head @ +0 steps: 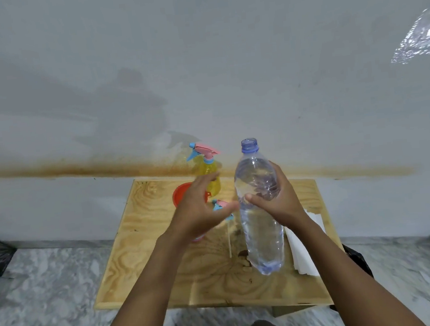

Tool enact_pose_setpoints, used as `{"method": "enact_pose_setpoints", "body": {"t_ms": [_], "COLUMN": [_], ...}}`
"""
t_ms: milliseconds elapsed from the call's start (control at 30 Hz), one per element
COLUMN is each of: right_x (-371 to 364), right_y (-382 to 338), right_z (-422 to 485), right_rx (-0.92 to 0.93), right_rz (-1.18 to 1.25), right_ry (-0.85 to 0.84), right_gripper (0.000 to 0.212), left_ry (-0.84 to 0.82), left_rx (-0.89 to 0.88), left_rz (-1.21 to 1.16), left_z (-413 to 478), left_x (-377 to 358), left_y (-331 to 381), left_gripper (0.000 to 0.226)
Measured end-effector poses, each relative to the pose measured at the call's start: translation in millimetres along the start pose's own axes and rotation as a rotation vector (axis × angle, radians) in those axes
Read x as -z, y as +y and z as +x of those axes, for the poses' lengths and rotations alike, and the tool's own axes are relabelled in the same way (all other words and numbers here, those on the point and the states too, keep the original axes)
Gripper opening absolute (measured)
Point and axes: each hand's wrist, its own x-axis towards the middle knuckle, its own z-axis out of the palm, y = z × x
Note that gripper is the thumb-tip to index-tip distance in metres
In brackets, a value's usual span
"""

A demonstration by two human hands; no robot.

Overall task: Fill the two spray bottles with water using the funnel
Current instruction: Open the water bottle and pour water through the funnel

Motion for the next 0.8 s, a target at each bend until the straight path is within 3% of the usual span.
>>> {"method": "enact_pose_setpoints", "body": {"t_ms": [100,167,267,400,533,800], "right_x": [6.4,11.2,17.8,28.9,37.6,46.2], "right_y": [-1.6,0.1,9.1,27.1,40.3,49.5], "right_z": [3.6,7.0,12.0,17.9,22.7,28.6], "right_rx": [0.026,0.034,0.013,-0.026,-0.046,-0.017], "right_rz": [-0.001,-0.011,-0.007,-0.004,0.007,-0.044], "right_ry": [0.076,0.096,0.082,0.065,0.076,0.087], "right_gripper": [0.079,0.083,0.086,0.081,0.079,0.083], "left_ry": [-0.246,-0.304,-0.216,-0.135,-0.137,-0.145], "left_rx": [-0.002,0.01,0.058,0.057,0.045,0.065], "left_rz": [-0.043,-0.177,-0.32,-0.253,-0.234,-0.236], "left_z": [3.2,5.8,13.0,27.2,40.3,49.3], "left_x": [-24.2,-46.5,-76.7,-102.4,-119.5,-136.1], "left_y": [22.6,26.7,24.0,17.6,10.9,8.0], "left_gripper": [0.085,0.068,0.057,0.054,0.064,0.062]}}
